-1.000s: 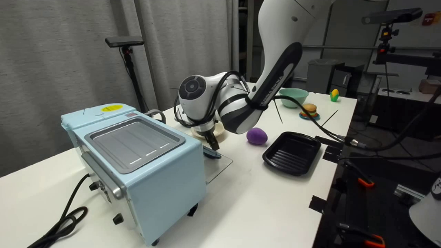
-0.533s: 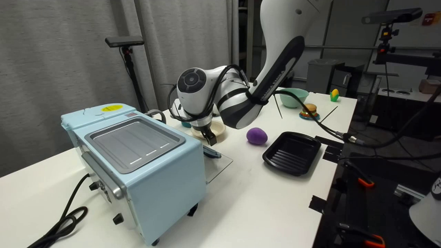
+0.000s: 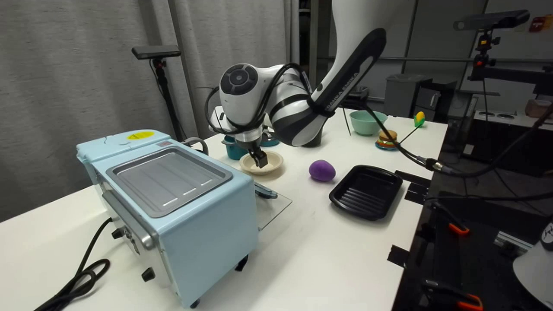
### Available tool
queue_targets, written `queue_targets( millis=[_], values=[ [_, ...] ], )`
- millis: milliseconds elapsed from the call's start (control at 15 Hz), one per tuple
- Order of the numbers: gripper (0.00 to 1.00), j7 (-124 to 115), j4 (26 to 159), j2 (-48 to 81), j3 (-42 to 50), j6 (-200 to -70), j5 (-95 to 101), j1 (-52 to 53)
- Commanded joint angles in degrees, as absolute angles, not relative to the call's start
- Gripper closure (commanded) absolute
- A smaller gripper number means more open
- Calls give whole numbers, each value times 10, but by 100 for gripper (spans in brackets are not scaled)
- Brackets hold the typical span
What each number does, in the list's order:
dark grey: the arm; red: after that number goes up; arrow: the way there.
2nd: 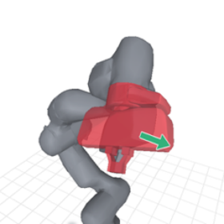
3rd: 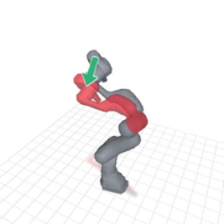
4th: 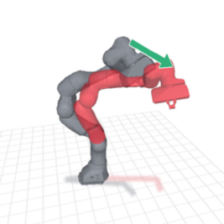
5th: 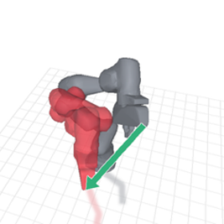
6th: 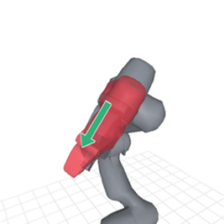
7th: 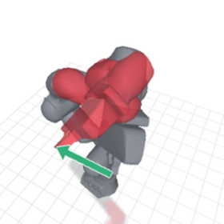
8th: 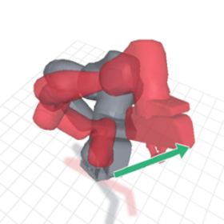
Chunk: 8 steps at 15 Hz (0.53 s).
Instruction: Open, close and open the toaster oven
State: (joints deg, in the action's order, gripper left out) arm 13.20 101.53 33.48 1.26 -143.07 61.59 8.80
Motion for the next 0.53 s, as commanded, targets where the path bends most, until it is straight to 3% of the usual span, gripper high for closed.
queue_targets(
  millis=[0, 467],
  values=[
    [0, 126, 989, 342, -13, -1442, 575, 61],
    [0, 56, 943, 377, 2, -1475, 517, 64]
  ],
)
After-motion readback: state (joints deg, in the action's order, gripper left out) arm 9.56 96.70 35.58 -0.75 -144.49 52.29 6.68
